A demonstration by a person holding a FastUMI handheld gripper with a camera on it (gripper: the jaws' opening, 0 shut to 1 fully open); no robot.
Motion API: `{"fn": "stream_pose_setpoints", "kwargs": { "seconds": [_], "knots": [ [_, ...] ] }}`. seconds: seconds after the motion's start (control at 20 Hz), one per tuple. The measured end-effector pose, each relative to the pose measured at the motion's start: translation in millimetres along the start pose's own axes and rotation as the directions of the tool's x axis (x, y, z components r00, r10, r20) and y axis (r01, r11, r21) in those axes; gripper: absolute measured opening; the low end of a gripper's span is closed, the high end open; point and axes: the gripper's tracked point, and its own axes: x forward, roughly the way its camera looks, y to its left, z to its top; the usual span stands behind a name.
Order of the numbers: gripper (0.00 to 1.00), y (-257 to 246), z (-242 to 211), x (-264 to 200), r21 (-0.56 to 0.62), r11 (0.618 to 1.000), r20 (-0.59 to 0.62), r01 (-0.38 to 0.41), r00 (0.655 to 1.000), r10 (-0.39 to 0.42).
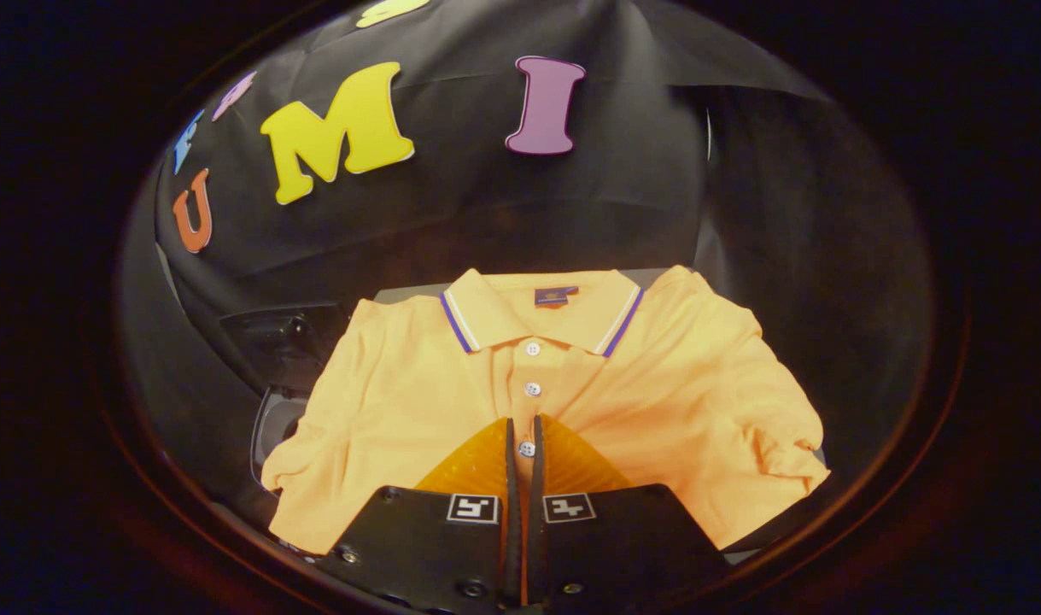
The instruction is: Put the clothes into the washing machine and then close the washing machine lid.
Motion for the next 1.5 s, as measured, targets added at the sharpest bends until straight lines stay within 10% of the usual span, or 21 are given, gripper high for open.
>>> {"fn": "stream_pose_setpoints", "kwargs": {
  "seconds": [0.65, 1.5],
  "knots": [
    [0.06, 79, 65, -60, -0.087, 0.989, 0.098, -0.115, 0.987, 0.124],
    [0.06, 287, 41, -59, -0.268, 0.906, 0.019, -0.326, 0.939, 0.344]
  ]
}}
